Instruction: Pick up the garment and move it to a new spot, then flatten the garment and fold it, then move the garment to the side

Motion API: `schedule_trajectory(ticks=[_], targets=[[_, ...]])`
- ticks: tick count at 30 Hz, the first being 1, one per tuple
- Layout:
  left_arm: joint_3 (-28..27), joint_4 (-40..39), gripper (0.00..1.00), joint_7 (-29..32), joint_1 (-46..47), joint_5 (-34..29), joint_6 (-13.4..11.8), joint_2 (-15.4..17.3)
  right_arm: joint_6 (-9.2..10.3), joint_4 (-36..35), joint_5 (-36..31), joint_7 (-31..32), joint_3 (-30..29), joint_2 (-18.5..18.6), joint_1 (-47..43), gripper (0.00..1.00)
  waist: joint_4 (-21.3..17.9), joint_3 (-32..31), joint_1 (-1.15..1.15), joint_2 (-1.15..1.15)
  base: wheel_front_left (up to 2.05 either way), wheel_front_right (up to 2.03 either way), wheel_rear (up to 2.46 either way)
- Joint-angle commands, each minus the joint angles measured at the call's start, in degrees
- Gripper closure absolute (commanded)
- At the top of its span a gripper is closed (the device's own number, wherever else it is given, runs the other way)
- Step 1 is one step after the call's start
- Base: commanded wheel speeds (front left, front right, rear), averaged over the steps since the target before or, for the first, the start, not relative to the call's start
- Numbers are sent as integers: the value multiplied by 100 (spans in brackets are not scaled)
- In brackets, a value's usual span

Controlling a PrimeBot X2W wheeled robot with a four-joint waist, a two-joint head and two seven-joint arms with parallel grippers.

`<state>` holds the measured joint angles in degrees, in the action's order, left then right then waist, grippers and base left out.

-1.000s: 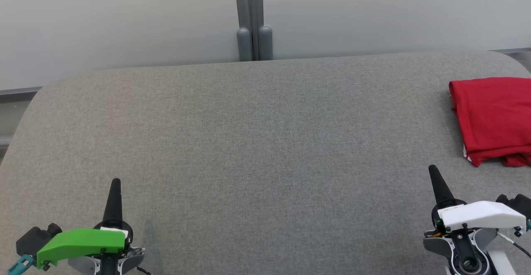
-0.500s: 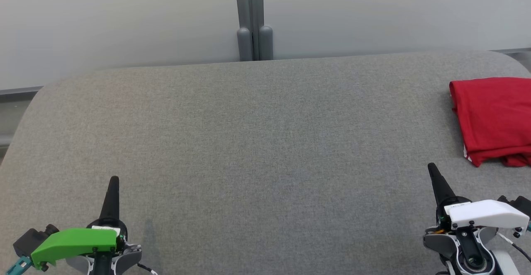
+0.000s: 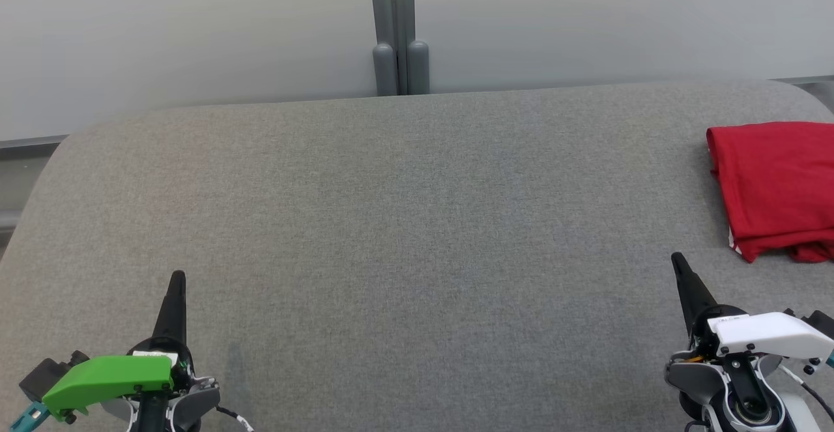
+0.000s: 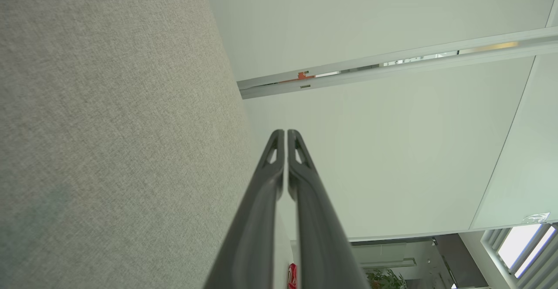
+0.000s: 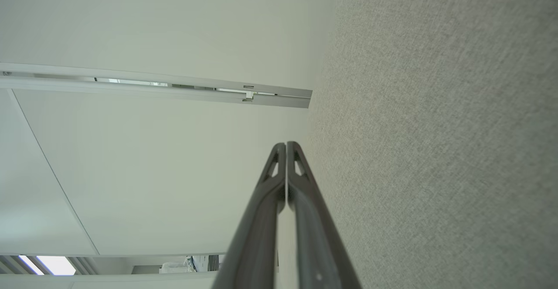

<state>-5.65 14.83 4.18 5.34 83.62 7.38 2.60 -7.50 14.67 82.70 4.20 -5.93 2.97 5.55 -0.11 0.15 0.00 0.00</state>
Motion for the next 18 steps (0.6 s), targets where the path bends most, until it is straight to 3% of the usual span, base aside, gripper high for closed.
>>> schedule_trajectory(ticks=[1, 18], targets=[[-36, -47, 100, 37, 104, 132, 17, 43, 1, -49, 135, 40, -19, 5, 87, 100, 1, 0, 0, 0, 0, 0, 0], [-91, -84, 100, 220, 125, 774, 20, 46, 0, -78, 844, 220, -63, -8, 82, 100, 9, 2, 0, 0, 0, 0, 0]])
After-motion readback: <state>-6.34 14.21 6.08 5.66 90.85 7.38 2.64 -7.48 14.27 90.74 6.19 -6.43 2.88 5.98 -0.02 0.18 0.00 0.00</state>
